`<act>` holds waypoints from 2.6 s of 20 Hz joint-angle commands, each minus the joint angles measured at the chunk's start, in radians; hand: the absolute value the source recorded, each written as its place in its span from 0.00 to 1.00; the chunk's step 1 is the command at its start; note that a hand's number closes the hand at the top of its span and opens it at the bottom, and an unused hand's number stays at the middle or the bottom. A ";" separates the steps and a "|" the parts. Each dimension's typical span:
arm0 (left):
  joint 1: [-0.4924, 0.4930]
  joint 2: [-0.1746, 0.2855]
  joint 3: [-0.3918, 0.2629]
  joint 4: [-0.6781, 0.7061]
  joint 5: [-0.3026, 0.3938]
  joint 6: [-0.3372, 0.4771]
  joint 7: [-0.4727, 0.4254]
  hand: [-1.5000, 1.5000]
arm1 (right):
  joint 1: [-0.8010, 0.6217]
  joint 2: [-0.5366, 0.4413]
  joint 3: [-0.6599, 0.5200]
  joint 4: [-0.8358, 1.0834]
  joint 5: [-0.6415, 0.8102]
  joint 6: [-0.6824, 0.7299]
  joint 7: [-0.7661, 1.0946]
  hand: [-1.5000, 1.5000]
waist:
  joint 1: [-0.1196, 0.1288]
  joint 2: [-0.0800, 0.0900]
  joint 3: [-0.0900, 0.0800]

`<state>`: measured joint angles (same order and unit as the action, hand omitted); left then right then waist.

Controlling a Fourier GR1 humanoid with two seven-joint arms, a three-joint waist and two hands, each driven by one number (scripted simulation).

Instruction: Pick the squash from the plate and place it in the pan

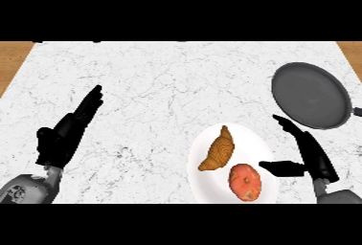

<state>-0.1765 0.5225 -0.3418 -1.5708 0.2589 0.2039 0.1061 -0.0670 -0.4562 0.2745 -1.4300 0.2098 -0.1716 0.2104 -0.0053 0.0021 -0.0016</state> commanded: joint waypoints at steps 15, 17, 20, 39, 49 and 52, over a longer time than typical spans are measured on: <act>-0.029 -0.044 -0.011 -0.030 -0.025 -0.018 0.075 0.50 | -0.326 -0.046 0.270 -0.120 -0.083 0.745 0.844 0.00 | 0.033 -0.002 -0.001; 0.002 -0.047 -0.009 -0.009 -0.032 -0.030 0.028 0.50 | -0.385 0.015 0.268 -0.098 -0.154 0.792 0.940 0.00 | 0.032 -0.002 -0.001; -0.030 -0.057 0.003 0.037 -0.045 -0.036 0.022 0.50 | -0.436 0.077 0.288 0.019 -0.188 0.790 0.963 0.00 | 0.027 0.002 0.000; -0.049 -0.070 0.080 0.059 -0.048 -0.096 0.044 0.50 | -0.414 0.043 0.415 -0.041 -0.152 0.742 1.079 0.00 | 0.001 -0.002 0.001; 0.022 -0.102 0.080 -0.018 -0.110 -0.082 0.044 0.50 | -0.278 0.060 0.440 -0.050 -0.059 0.718 0.998 0.00 | 0.006 -0.004 0.001; 0.074 -0.114 0.060 -0.045 -0.119 -0.101 0.033 0.50 | -0.264 0.064 0.469 -0.116 -0.037 0.759 0.957 1.00 | 0.007 -0.005 0.001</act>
<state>-0.1544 0.4204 -0.2595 -1.5694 0.1622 0.1085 0.1379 -0.3773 -0.4172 0.7081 -1.4956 0.1810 0.5212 1.0577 -0.0005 -0.0153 -0.0116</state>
